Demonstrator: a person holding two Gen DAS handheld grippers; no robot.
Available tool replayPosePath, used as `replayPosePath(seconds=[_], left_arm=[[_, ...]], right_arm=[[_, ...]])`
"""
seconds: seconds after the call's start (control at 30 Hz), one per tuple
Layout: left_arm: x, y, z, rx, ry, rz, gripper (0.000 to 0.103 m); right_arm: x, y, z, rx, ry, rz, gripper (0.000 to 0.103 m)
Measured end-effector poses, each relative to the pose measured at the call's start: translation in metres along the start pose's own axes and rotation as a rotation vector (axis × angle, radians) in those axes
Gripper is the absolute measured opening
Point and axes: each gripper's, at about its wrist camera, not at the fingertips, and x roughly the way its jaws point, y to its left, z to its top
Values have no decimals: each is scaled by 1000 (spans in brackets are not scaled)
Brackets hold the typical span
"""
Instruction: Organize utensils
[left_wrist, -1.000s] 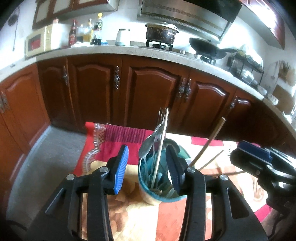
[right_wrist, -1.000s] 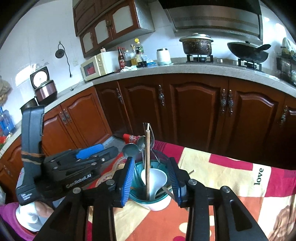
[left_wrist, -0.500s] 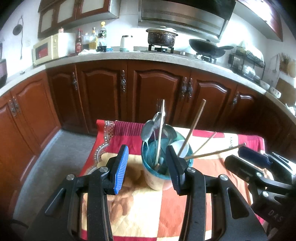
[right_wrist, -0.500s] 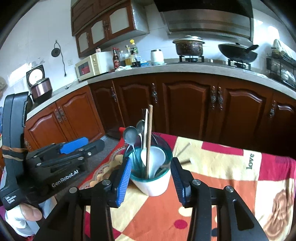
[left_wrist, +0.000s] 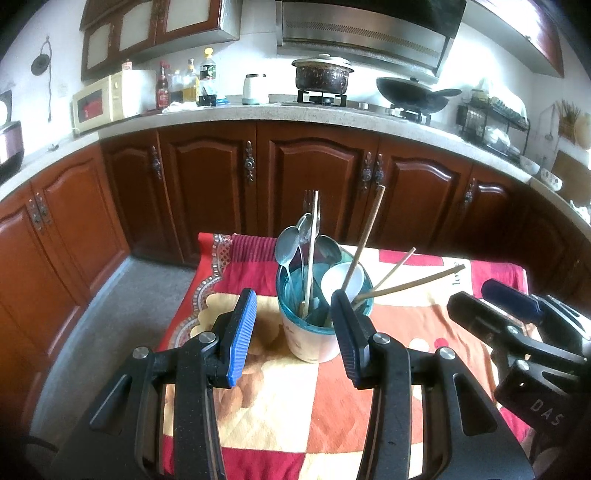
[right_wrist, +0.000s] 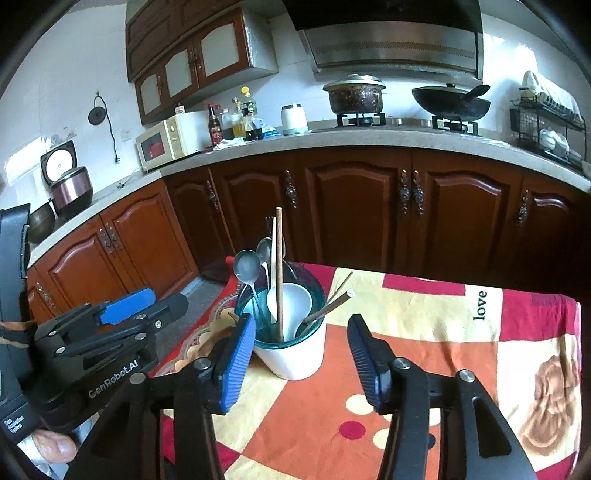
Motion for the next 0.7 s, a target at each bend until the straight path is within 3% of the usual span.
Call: replayPosePath(seconds=[0.7], left_arm=[[-8,-2,-4,4,-11,14,41]], right_arm=[[-3,-1,-2,0,16,-5,54]])
